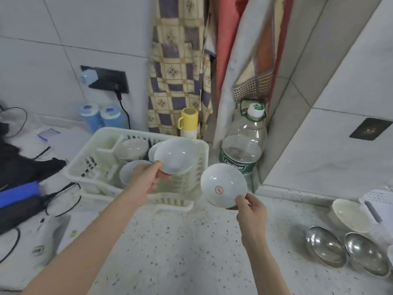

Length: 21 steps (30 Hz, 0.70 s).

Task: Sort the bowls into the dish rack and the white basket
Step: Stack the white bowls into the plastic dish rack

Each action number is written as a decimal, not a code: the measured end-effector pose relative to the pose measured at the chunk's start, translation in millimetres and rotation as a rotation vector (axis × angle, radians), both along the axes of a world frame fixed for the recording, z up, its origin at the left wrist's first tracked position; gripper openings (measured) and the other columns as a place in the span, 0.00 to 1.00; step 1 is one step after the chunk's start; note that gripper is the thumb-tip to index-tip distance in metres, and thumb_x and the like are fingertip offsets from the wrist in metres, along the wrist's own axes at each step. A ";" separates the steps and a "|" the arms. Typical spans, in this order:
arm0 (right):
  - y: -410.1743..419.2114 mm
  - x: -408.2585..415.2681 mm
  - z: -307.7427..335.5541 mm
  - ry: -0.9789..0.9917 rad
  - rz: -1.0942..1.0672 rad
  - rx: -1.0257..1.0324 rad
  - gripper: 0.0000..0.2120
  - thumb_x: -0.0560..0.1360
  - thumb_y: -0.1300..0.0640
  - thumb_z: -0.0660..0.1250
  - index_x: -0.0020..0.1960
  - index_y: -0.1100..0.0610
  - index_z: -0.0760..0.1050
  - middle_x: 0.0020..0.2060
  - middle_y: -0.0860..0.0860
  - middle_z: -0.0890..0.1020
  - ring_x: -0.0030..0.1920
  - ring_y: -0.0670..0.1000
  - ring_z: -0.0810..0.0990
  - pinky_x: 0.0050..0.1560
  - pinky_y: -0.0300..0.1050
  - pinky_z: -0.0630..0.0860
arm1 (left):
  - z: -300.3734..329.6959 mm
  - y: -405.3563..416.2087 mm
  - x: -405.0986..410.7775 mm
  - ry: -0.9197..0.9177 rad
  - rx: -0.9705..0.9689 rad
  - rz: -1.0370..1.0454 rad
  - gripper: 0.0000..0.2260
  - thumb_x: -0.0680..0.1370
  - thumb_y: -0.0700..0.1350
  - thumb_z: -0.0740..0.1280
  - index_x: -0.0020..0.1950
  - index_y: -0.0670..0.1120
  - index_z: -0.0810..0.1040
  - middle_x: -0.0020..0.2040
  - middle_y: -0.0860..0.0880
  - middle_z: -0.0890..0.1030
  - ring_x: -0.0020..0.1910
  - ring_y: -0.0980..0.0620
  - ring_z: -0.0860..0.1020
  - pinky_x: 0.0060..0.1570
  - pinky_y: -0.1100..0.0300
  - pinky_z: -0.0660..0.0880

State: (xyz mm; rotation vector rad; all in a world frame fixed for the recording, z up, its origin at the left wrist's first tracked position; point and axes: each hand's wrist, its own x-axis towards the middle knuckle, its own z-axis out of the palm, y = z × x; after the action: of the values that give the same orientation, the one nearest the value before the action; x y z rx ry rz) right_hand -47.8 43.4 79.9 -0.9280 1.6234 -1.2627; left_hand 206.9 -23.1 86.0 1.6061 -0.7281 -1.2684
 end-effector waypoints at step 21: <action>-110.2 120.2 -1.8 0.885 0.352 0.359 0.14 0.73 0.56 0.60 0.44 0.65 0.80 0.36 0.56 0.86 0.28 0.49 0.73 0.30 0.39 0.70 | -23.9 -7.5 121.7 0.079 -0.025 0.092 0.12 0.78 0.41 0.64 0.48 0.32 0.81 0.22 0.52 0.78 0.17 0.59 0.59 0.17 0.69 0.59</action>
State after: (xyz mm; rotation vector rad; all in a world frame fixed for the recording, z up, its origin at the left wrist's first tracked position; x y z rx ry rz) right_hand 72.4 -66.8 78.1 -1.5661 2.1090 -0.2732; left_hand 328.6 -30.6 62.2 1.5428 -0.6121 -1.2443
